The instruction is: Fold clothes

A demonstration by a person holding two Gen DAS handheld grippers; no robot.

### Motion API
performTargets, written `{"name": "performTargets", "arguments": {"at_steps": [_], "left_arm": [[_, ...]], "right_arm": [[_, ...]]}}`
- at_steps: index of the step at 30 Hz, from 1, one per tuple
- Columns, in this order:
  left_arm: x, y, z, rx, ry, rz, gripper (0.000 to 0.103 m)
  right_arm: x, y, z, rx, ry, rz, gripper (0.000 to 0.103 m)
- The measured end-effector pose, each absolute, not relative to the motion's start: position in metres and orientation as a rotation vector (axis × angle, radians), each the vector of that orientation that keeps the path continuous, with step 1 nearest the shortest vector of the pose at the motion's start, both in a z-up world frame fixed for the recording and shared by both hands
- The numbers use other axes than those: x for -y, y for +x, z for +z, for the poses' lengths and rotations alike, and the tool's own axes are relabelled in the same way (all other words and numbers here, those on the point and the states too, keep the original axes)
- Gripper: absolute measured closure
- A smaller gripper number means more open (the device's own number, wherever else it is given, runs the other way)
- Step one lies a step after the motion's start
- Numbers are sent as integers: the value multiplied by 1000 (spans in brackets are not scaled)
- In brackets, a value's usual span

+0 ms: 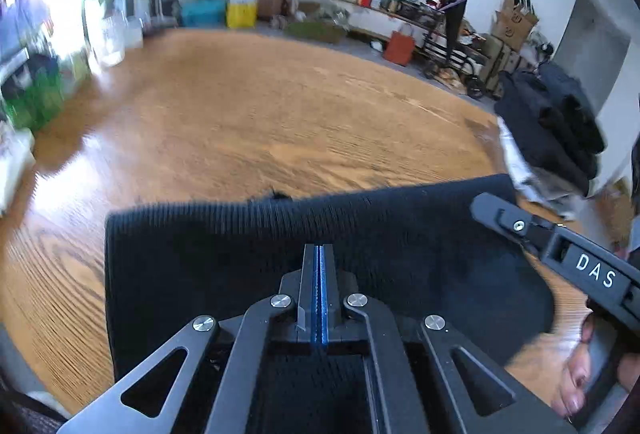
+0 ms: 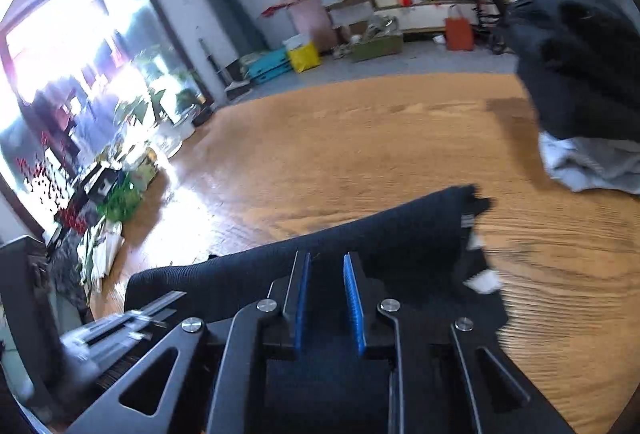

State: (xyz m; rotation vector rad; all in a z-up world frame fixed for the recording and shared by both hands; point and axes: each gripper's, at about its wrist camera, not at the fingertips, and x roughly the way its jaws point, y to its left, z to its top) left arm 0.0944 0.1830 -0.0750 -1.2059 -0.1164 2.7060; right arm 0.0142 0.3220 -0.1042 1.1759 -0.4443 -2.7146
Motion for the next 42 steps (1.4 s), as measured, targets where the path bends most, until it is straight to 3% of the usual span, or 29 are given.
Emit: {"name": "performTargets", "arguments": {"at_steps": [3,8,12,14,17,24,33,37,42], "left_arm": [[-170,90,-75,38,-1182,2776,102],[-132,72,-106,187,-1264,2749,102],[-148,73,-109,-26,-1237,2796,102],[-143,80,-102,26,-1226,2783,102],[-138,91,-93,107,-1226,2722,102],[-146,122,-94,95,-1268,2660,102],[-139,132,-107,101,-1251,2696,102],[-138,152,-88,158,-1200,2669,102],[-148,176,-64,47,-1244,2682,100]], "right_arm": [[-315,-4,-116,432,1200,-2718,81],[-358,-23,-145,633,1322,-2737,83],[-391,-25,-160,828,1336,-2653,93],[-396,-22,-159,869,1323,-2635,92],[-391,-1,-142,812,1278,-2682,77],[-334,58,-125,411,1294,-2730,75],[-350,98,-154,464,1335,-2789,76],[-333,108,-135,445,1251,-2790,67],[-299,130,-102,290,1114,-2800,61]]}}
